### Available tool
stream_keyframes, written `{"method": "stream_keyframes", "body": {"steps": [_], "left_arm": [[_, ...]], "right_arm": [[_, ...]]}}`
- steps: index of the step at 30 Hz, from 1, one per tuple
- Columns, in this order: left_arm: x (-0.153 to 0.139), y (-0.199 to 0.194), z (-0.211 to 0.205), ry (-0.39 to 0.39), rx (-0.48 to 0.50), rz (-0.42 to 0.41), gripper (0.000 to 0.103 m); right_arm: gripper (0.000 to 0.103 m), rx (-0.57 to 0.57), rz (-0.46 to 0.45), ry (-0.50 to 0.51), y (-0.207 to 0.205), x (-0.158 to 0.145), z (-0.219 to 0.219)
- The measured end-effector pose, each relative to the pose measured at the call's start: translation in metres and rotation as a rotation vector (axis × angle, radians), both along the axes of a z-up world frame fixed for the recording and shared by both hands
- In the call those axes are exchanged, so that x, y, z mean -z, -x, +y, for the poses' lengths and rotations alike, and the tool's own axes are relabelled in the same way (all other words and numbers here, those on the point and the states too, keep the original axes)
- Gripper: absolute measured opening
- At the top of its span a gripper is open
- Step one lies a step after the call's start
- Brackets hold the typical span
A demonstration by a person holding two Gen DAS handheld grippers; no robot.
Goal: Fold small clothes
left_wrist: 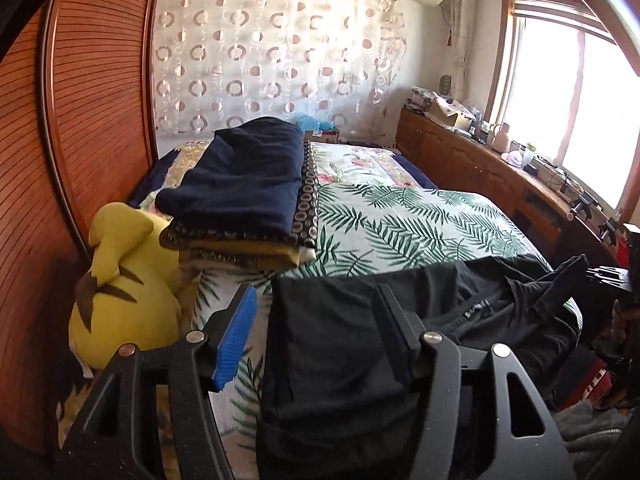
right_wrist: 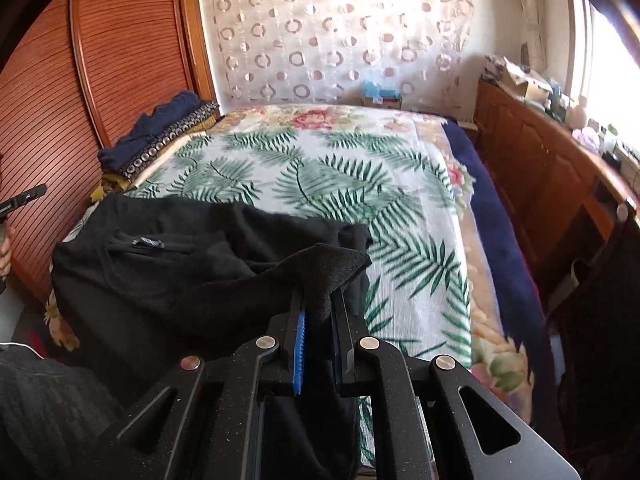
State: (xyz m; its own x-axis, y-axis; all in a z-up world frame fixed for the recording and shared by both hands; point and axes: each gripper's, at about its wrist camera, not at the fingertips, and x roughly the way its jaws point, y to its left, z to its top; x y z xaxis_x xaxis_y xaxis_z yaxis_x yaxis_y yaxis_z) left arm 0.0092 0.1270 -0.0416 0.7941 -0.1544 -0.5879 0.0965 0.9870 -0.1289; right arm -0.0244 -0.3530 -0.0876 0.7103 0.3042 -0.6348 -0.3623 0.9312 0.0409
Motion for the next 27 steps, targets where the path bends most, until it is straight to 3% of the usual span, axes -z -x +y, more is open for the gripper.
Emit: {"method": "stream_keyframes", "body": {"steps": [2,7,12,14,24,27], "left_arm": [[-0.001,-0.011,0.002,0.013,-0.001,-0.001,0.061],[0.003,-0.032,0.001,0.0,-0.004,0.011,0.061],[0.016,-0.052,-0.004,-0.03,-0.011,0.047,0.061],[0.021,-0.059,-0.004,-0.03,-0.011,0.064,0.061],[0.055,-0.095,-0.001,-0.07,-0.054,0.14,0.061],[0.069,-0.103,0.001,-0.068,-0.067,0.172,0.061]], "right_arm": [[0.015,-0.014,-0.022,0.007,0.006,-0.009,0.001],[0.017,-0.002,-0.03,0.029,0.008,-0.023,0.001],[0.032,0.018,-0.065,0.061,-0.002,-0.029,-0.001],[0.045,0.018,-0.062,0.065,-0.011,-0.027,0.002],[0.044,0.004,0.063,0.026,-0.092,0.019,0.012],[0.036,0.024,0.112,0.022,-0.113,0.035,0.011]]}}
